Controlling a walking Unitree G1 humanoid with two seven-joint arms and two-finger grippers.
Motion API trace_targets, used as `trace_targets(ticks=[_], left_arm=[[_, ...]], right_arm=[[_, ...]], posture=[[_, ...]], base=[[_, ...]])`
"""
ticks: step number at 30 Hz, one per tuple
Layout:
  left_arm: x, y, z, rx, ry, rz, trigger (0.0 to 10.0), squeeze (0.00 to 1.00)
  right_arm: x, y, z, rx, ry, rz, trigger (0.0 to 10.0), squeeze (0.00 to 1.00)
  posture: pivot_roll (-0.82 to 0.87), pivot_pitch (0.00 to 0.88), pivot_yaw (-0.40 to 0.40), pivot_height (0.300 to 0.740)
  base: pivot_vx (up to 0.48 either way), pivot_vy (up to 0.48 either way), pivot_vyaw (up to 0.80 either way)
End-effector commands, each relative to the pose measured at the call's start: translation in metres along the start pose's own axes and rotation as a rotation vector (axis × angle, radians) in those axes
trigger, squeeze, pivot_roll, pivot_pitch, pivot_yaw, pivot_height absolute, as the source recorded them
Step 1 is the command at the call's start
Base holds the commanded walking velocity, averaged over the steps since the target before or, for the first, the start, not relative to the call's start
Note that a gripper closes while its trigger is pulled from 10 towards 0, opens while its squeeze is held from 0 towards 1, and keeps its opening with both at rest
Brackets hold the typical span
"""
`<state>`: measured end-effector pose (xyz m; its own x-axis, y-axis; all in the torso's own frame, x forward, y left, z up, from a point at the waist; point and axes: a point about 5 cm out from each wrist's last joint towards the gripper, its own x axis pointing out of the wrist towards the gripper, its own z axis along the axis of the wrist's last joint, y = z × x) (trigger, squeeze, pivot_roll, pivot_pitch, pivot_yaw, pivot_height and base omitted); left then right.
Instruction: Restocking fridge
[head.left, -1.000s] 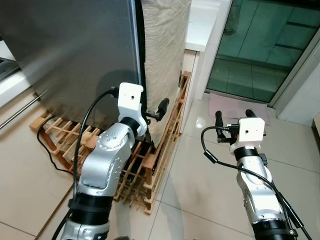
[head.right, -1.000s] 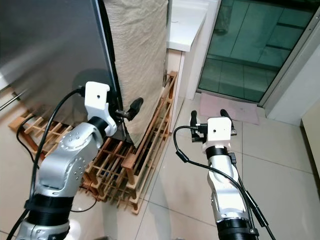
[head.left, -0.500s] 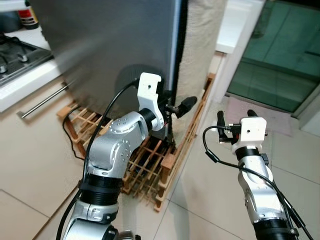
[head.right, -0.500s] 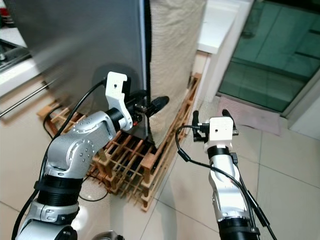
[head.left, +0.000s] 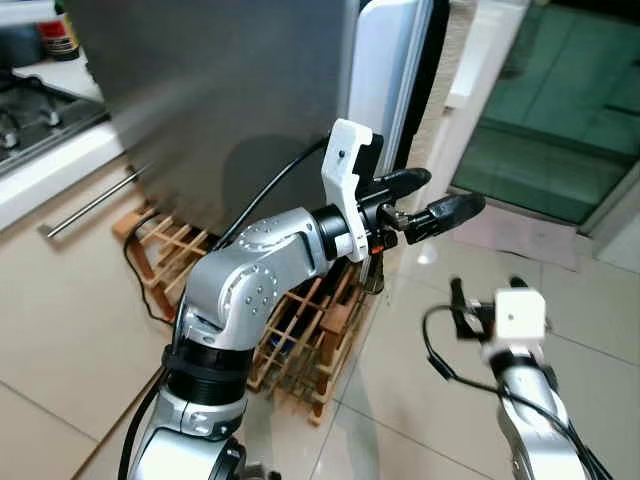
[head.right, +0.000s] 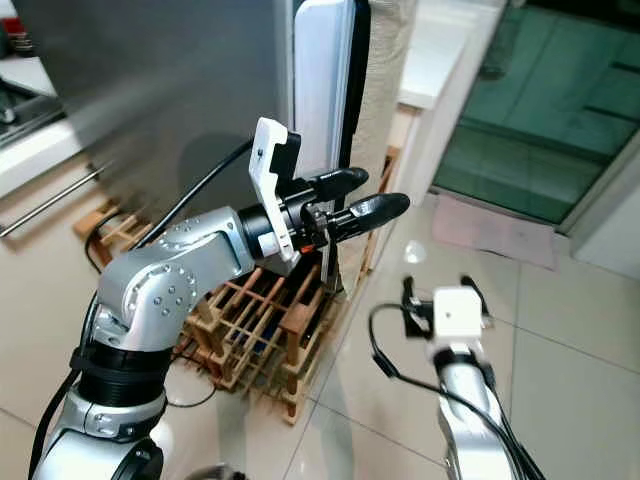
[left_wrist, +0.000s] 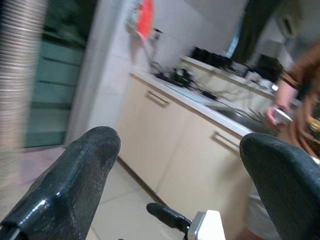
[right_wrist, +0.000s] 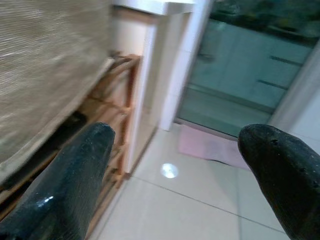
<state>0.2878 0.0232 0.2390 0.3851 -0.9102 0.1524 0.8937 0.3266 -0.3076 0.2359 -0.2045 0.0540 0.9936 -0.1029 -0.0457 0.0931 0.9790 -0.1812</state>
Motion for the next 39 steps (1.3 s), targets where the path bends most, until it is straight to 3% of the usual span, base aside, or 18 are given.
trace_targets(ticks=[1, 4, 8, 9, 10, 13, 15, 16, 20, 22, 24, 25, 26, 33, 36, 37, 38, 39], left_arm=[[0.001, -0.004, 0.004, 0.012, 0.004, -0.025, 10.0, 0.00], [-0.006, 0.001, 0.007, 0.022, 0.001, 0.000, 10.0, 0.00], [-0.017, 0.014, 0.002, 0.100, 0.044, 0.103, 10.0, 0.00], [-0.023, 0.023, -0.004, 0.141, 0.080, 0.177, 10.0, 0.00], [-0.023, 0.023, -0.004, 0.141, 0.080, 0.177, 10.0, 0.00], [-0.034, 0.044, -0.018, 0.149, 0.150, 0.367, 10.0, 0.00], [-0.035, 0.046, -0.020, 0.153, 0.159, 0.389, 10.0, 0.00], [-0.039, 0.051, -0.023, 0.160, 0.169, 0.437, 10.0, 0.00], [-0.044, 0.061, -0.024, 0.213, 0.158, 0.548, 10.0, 0.00], [-0.046, 0.063, -0.024, 0.231, 0.153, 0.571, 10.0, 0.00], [-0.061, 0.077, -0.025, 0.308, 0.128, 0.741, 10.0, 0.00], [-0.061, 0.077, -0.025, 0.308, 0.128, 0.741, 10.0, 0.00], [-0.077, 0.085, -0.026, 0.395, 0.127, 0.873, 10.0, 0.00], [-0.119, 0.105, -0.036, 0.420, 0.098, 1.208, 10.0, 0.00], [-0.131, 0.111, -0.042, 0.470, 0.125, 1.292, 10.0, 0.00], [-0.138, 0.113, -0.047, 0.482, 0.140, 1.324, 10.0, 0.00], [-0.138, 0.113, -0.047, 0.482, 0.140, 1.324, 10.0, 0.00], [-0.142, 0.114, -0.050, 0.476, 0.151, 1.331, 10.0, 0.00]], right_arm=[[0.004, 0.001, 0.008, -0.008, -0.043, 0.015, 10.0, 0.00], [0.006, 0.013, 0.014, 0.011, -0.065, 0.092, 10.0, 0.00], [0.011, 0.039, 0.017, 0.102, -0.007, 0.306, 10.0, 0.00], [0.013, 0.052, 0.021, 0.155, 0.013, 0.415, 10.0, 0.00], [0.013, 0.052, 0.021, 0.155, 0.013, 0.415, 10.0, 0.00], [0.019, 0.080, 0.033, 0.234, 0.022, 0.600, 10.0, 0.00], [0.020, 0.085, 0.036, 0.239, 0.019, 0.624, 10.0, 0.00], [0.029, 0.099, 0.045, 0.242, -0.003, 0.680, 10.0, 0.00], [0.044, 0.109, 0.060, 0.222, -0.052, 0.685, 10.0, 0.00], [0.048, 0.109, 0.062, 0.216, -0.059, 0.670, 10.0, 0.00], [0.059, 0.106, 0.067, 0.180, -0.072, 0.629, 10.0, 0.00], [0.059, 0.106, 0.067, 0.180, -0.072, 0.629, 10.0, 0.00], [0.065, 0.103, 0.071, 0.173, -0.084, 0.606, 10.0, 0.00], [0.080, 0.098, 0.075, 0.132, -0.096, 0.563, 10.0, 0.00], [0.088, 0.082, 0.075, 0.089, -0.108, 0.481, 10.0, 0.00], [0.092, 0.063, 0.072, 0.035, -0.107, 0.398, 10.0, 0.00], [0.092, 0.063, 0.072, 0.035, -0.107, 0.398, 10.0, 0.00], [0.094, 0.045, 0.066, -0.042, -0.091, 0.318, 10.0, 0.00]], posture=[[-0.06, 0.000, 0.011, 0.740], [-0.06, 0.000, 0.013, 0.740], [-0.06, 0.000, 0.012, 0.740], [-0.06, 0.000, 0.011, 0.740], [-0.06, 0.000, 0.011, 0.740], [-0.04, 0.000, 0.002, 0.740], [-0.04, 0.000, 0.002, 0.740], [-0.03, 0.000, -0.007, 0.740], [-0.01, 0.000, -0.014, 0.740], [-0.01, 0.000, -0.014, 0.740], [0.00, 0.000, -0.020, 0.740], [0.00, 0.000, -0.020, 0.740], [0.00, 0.000, -0.020, 0.740], [0.01, 0.000, -0.029, 0.740], [0.02, 0.000, -0.037, 0.740], [0.02, 0.000, -0.039, 0.740], [0.02, 0.000, -0.039, 0.740], [0.01, 0.000, -0.040, 0.740]], base=[[0.000, 0.000, 0.00], [0.000, 0.000, 0.00], [0.000, 0.000, 0.00], [0.000, 0.000, 0.00], [0.000, 0.000, 0.00], [0.000, 0.000, 0.00], [0.000, 0.000, 0.00], [0.000, 0.000, 0.00], [0.000, 0.000, 0.00], [0.000, 0.000, 0.00], [0.000, 0.000, 0.00], [0.000, 0.000, 0.00], [0.000, 0.000, 0.00], [0.000, 0.000, 0.00], [0.000, 0.000, 0.00], [0.000, 0.000, 0.00], [0.000, 0.000, 0.00], [0.000, 0.000, 0.00]])
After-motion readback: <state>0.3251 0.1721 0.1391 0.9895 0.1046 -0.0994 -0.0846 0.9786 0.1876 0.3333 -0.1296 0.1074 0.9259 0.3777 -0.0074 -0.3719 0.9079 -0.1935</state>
